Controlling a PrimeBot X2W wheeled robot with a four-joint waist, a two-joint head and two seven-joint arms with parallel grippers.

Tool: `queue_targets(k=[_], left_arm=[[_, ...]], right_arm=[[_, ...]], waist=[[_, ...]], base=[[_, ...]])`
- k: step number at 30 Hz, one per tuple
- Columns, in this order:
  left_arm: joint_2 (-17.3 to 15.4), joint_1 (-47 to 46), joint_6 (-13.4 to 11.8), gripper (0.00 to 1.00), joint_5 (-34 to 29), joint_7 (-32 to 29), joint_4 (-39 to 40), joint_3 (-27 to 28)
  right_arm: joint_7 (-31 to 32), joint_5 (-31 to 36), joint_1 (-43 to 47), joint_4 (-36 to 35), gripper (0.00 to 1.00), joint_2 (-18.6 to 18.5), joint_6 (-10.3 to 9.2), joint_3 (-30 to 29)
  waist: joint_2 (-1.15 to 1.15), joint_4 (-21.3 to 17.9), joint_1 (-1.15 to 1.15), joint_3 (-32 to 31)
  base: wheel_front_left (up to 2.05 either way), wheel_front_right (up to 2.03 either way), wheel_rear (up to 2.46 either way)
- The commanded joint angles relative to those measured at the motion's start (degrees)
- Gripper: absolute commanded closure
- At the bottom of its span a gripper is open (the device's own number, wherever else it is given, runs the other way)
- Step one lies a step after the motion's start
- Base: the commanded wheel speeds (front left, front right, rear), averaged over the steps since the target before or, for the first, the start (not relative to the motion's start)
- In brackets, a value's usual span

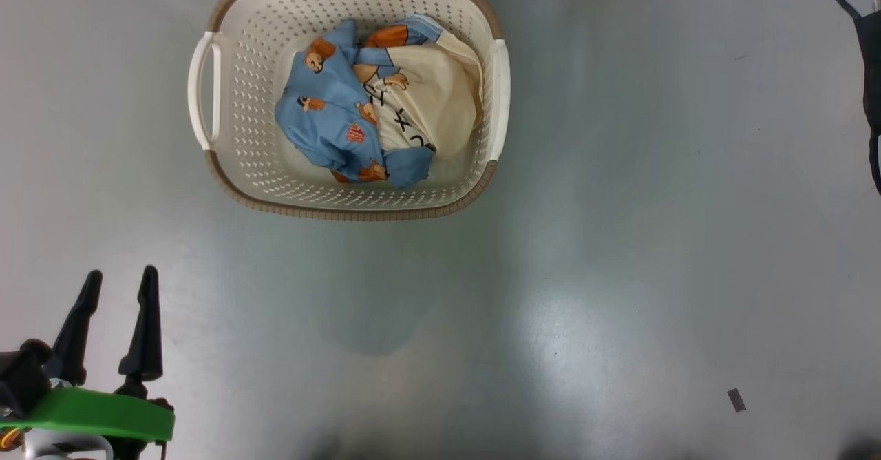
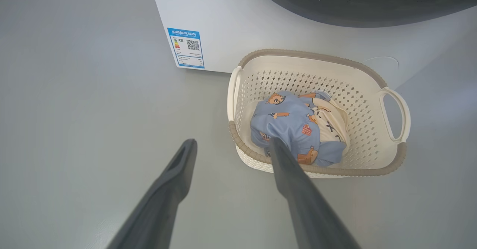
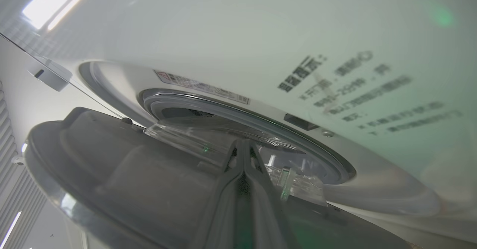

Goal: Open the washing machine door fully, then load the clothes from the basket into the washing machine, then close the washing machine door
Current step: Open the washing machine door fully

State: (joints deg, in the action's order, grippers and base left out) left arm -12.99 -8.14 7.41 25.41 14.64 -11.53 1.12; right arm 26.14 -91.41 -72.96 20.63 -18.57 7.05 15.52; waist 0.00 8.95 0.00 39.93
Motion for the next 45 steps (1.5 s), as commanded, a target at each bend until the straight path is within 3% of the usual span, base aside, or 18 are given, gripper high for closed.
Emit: queue_targets(k=[1, 17, 35, 45], left_arm=[[-1.5, 1.8, 0.1, 0.00, -0.7, 0.4, 0.7, 2.6], [-1.0, 2.0, 0.1, 0.00, -1.1, 0.4, 0.2, 3.6], [1.8, 4.0, 0.1, 0.00, -2.4, 0.4, -1.2, 4.5], [4.1, 5.9, 0.1, 0.00, -3.6, 0.4, -2.7, 5.1]], right_arm=[[1.9, -0.3, 1.7, -2.6, 1.00, 3.6, 0.44, 2.7], [4.7, -0.5, 7.4, -3.4, 1.00, 4.4, 0.44, 5.6], [8.8, -2.4, 22.5, -6.3, 1.00, 6.9, 0.44, 10.6], [9.5, -2.3, 32.3, -8.0, 1.00, 10.2, 0.44, 13.2]], waist=[[0.00, -0.2, 0.00, -0.2], [0.00, -2.1, 0.00, -3.2], [0.00, -3.2, 0.00, -13.9], [0.00, -2.4, 0.00, -21.1]], base=[[0.00, 0.00, 0.00], [0.00, 0.00, 0.00], [0.00, 0.00, 0.00], [0.00, 0.00, 0.00]])
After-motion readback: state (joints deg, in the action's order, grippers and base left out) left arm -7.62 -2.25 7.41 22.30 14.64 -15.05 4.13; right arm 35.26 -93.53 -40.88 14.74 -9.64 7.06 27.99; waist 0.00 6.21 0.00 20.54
